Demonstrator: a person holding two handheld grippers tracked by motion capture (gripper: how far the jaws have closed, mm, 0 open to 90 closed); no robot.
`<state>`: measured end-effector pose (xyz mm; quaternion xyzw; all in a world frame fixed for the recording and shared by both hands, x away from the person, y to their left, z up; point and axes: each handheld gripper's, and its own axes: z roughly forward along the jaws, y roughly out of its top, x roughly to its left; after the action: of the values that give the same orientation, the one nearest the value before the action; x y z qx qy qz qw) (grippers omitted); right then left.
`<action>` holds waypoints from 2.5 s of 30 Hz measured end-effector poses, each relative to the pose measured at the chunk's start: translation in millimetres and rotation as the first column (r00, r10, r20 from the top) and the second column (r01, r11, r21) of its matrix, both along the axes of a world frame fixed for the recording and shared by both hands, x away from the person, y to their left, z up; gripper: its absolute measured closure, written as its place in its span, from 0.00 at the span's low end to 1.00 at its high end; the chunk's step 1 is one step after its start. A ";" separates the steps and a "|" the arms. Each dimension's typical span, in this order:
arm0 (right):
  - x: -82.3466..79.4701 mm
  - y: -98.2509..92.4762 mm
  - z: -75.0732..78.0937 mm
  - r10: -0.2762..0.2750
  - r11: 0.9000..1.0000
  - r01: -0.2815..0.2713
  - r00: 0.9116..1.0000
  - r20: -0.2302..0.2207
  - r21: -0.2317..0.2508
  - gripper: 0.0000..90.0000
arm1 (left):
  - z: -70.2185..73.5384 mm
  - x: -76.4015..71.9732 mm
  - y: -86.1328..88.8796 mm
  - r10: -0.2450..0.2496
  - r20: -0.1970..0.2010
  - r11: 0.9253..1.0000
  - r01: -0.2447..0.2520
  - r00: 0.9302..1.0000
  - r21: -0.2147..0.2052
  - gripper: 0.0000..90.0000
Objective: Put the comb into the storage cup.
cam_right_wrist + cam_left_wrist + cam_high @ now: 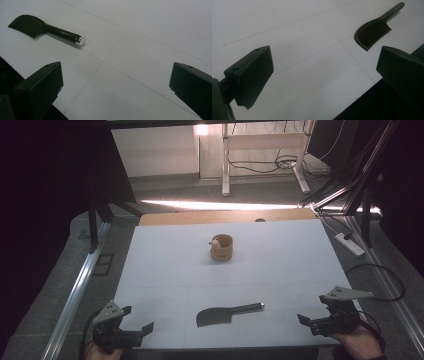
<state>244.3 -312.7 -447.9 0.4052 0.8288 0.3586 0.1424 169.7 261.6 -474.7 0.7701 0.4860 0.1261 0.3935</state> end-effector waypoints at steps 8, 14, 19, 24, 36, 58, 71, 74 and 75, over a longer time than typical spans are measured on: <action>2.2 6.1 -0.4 0.034 0.999 -0.034 0.999 0.005 0.011 0.00 | -0.1 0.0 -0.4 0.005 -0.001 1.000 -0.005 1.000 0.002 0.02; 5.1 13.0 0.4 0.088 0.996 -0.088 0.996 0.003 0.015 0.00 | -0.1 0.2 -0.2 0.006 -0.004 1.000 -0.006 1.000 0.003 0.03; 9.0 20.4 1.1 0.116 0.993 -0.115 0.993 -0.006 0.018 0.00 | -0.1 0.3 -0.1 0.008 -0.005 1.000 -0.008 1.000 0.004 0.03; 12.1 23.8 2.0 0.121 0.993 -0.121 0.993 -0.005 0.009 0.00 | -0.1 0.4 0.0 0.009 -0.005 1.000 -0.009 1.000 0.003 0.03; 20.0 34.0 2.2 0.142 0.990 -0.142 0.990 -0.005 0.001 0.00 | -0.2 0.6 0.2 0.011 -0.007 1.000 -0.011 1.000 0.003 0.03; 27.4 67.0 -0.1 0.211 0.977 -0.212 0.976 -0.051 -0.015 0.00 | -0.3 0.8 0.3 0.014 -0.010 1.000 -0.014 1.000 0.004 0.03; 32.0 88.4 -3.2 0.265 0.963 -0.268 0.962 -0.063 -0.043 0.00 | -0.4 0.9 0.3 0.014 -0.011 1.000 -0.014 1.000 0.004 0.03; 33.3 93.3 -3.5 0.278 0.958 -0.282 0.958 -0.072 -0.054 0.00 | -0.5 1.0 0.3 0.014 -0.012 1.000 -0.014 1.000 0.003 0.03; 33.5 95.1 -3.7 0.281 0.957 -0.286 0.957 -0.077 -0.057 0.00 | -0.4 1.0 0.4 0.015 -0.011 1.000 -0.015 1.000 0.005 0.03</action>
<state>277.8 -217.6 -451.6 0.2890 0.8943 0.3333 0.0749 170.7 262.0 -475.2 0.7680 0.4938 0.1259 0.3880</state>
